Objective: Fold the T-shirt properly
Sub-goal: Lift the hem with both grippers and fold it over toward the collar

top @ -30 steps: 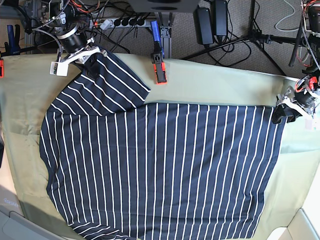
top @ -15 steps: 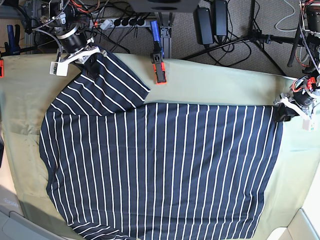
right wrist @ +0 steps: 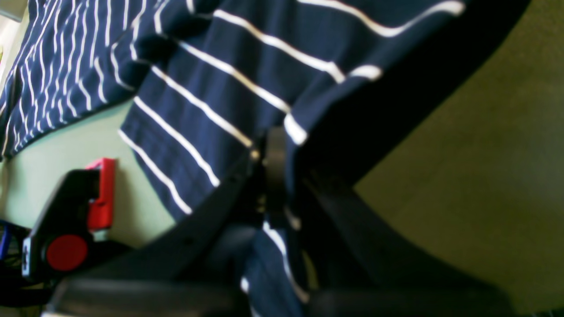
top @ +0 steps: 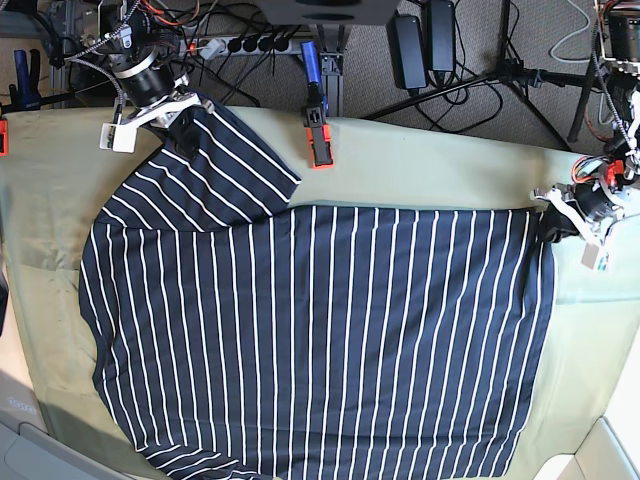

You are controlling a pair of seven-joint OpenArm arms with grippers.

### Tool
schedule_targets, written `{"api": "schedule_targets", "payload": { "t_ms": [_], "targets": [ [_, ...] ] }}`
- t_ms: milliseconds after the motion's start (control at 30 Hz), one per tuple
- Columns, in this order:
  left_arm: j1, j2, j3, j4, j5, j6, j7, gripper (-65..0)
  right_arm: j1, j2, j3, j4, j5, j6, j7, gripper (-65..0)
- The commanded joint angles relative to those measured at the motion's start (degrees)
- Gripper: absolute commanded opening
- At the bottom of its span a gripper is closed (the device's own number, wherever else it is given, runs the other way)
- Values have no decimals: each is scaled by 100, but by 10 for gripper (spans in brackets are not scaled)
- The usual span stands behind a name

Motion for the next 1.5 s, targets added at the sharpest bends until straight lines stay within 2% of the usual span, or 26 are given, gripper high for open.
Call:
{"api": "schedule_targets", "payload": {
  "t_ms": [0, 167, 333, 433, 567, 667, 800, 933, 1100, 1167, 1233, 1467],
  "targets": [
    [-61, -181, -59, 186, -70, -109, -107, -622, -22, 28, 2, 52, -61, -168, -70, -650],
    [-59, -402, -59, 470, -72, -160, -105, -622, -22, 28, 2, 52, -63, -168, -70, -650],
    [-46, -446, -59, 483, -177, -688, -107, -650, -22, 26, 2, 52, -205, -142, -74, -650],
    [-44, -448, -59, 483, -173, -994, -103, -650, -7, 28, 7, 59, -431, 48, -177, -650],
    [-46, -450, -59, 485, -232, -994, 4, -650, -15, 28, 39, 166, -422, 70, -426, -650],
    [-46, -549, -59, 485, -706, -994, 214, -650, -59, 33, 212, 433, -348, 70, -844, -650],
    [-46, -728, -59, 542, -1058, -994, 341, -650, -208, 37, 693, 946, 168, 90, -1388, -650],
    [-63, -883, -59, 564, -1185, -994, 317, -650, -280, 68, 1196, 1419, 420, 310, -1582, -650],
    [-83, -925, -59, 564, -1161, -994, 267, -650, -195, 330, 1506, 1744, 588, 310, -1582, -650],
    [-188, -925, -59, 533, -949, -994, 118, -650, -98, 522, 1517, 1762, 586, 313, -1582, -650],
    [-407, -925, -59, 350, -791, -994, -48, -650, 70, 682, 1517, 1759, 579, 326, -1624, -650],
    [-1279, -920, 22, -603, -935, -994, -114, -650, 953, 1056, 1443, 1565, 398, 328, -1659, -650]
  ]
}}
